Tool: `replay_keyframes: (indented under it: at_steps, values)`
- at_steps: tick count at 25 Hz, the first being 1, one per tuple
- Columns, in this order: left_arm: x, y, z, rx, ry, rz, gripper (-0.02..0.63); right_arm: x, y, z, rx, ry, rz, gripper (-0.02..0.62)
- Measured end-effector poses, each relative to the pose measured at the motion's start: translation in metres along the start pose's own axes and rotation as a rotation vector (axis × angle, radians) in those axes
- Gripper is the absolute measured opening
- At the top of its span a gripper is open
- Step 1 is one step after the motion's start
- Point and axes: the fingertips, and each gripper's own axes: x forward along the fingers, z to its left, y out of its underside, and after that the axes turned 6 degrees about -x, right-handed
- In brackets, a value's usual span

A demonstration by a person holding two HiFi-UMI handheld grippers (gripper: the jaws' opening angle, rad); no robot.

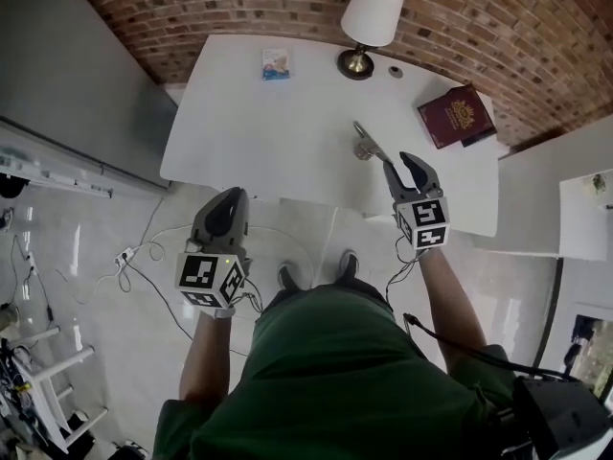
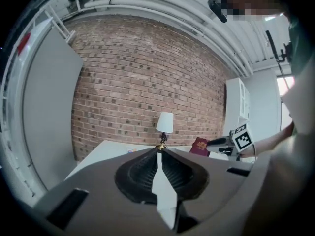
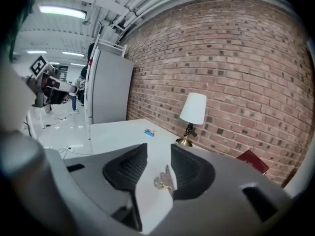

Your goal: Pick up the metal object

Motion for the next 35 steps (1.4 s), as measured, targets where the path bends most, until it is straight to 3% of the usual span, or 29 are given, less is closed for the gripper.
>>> replay_keyframes:
  at_steps: [5,9,18,27,35]
  values:
    - [-0.005,0.001,0.010,-0.035,-0.136,-0.007,0.018,0.052,0.028,0.003,-0.077,-0.116,0.078,0.190]
    - [-0.013,0.002,0.001,-0.052,-0.203,-0.008,0.018,0.085,0.056,0.011,-0.121,-0.198,0.137,0.153]
    - [-0.052,0.035,0.019,-0.111,-0.388,0.033,0.018,0.148,0.139,0.015,-0.169,-0.220,0.327,0.170]
    - [-0.070,0.042,0.027,-0.134,-0.444,0.036,0.020,0.173,0.161,0.024,-0.230,-0.222,0.400,0.179]
    - [-0.062,0.037,0.027,-0.127,-0.417,0.037,0.020,0.177,0.167,0.027,-0.248,-0.222,0.417,0.172]
